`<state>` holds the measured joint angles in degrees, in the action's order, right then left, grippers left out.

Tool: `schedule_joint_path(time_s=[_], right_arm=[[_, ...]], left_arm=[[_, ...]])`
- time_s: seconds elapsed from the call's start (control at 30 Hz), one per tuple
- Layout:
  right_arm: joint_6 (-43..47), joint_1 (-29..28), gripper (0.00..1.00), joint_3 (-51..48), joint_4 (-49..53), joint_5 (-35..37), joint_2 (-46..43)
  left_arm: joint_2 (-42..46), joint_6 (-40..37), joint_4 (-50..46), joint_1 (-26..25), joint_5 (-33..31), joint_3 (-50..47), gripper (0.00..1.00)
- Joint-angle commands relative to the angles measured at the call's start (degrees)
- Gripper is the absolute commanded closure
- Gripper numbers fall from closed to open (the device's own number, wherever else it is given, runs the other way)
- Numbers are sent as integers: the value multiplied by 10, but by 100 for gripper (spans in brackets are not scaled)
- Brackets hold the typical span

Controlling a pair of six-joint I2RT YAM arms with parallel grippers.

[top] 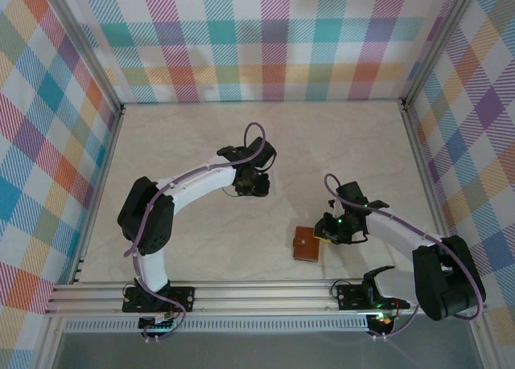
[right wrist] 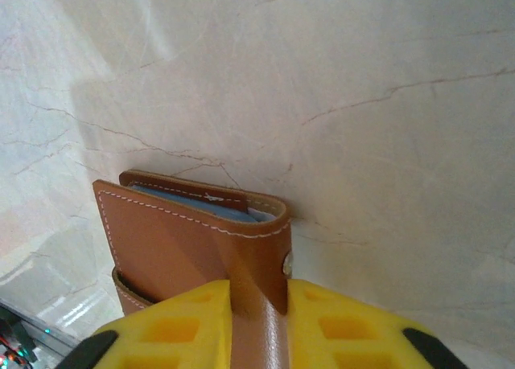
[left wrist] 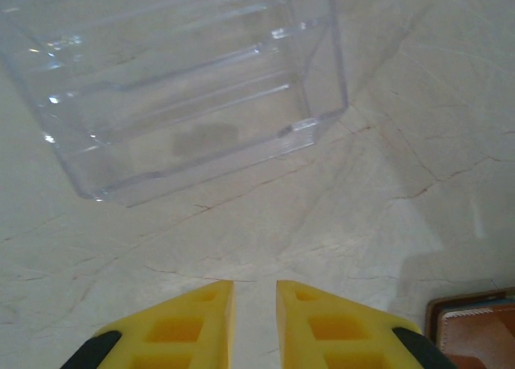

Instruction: Take the credit cards out of the card holder

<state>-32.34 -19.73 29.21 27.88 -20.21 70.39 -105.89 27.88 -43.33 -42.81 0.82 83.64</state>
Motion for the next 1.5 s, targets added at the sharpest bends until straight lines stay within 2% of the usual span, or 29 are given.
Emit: schedule_joint_path(time_s=[0.0,0.3,0.5,0.73,0.83,0.97,1.17,1.37,1.47], right_arm=[[-15,-9,79,-3,-9,-6,-3],[-76,-59,88,14,-55,6,15],[-102,-109,86,53,-73,23,64],[-47,-141,64,106,20,76,83],[-13,-148,51,116,51,74,82],[31,-164,28,132,100,84,81],[43,-215,7,156,134,107,102],[29,-293,0,222,196,205,168],[34,-318,0,254,223,240,208]], left_arm=[[19,16,18,-7,35,-16,79],[47,32,51,-21,68,-76,79],[77,37,62,-27,77,-127,78],[112,53,78,-32,67,-177,77],[122,60,83,-31,60,-188,77],[129,64,82,-31,50,-196,76],[161,74,89,-30,13,-216,73],[174,74,73,-25,-9,-223,71],[186,74,72,-17,-12,-234,70]])
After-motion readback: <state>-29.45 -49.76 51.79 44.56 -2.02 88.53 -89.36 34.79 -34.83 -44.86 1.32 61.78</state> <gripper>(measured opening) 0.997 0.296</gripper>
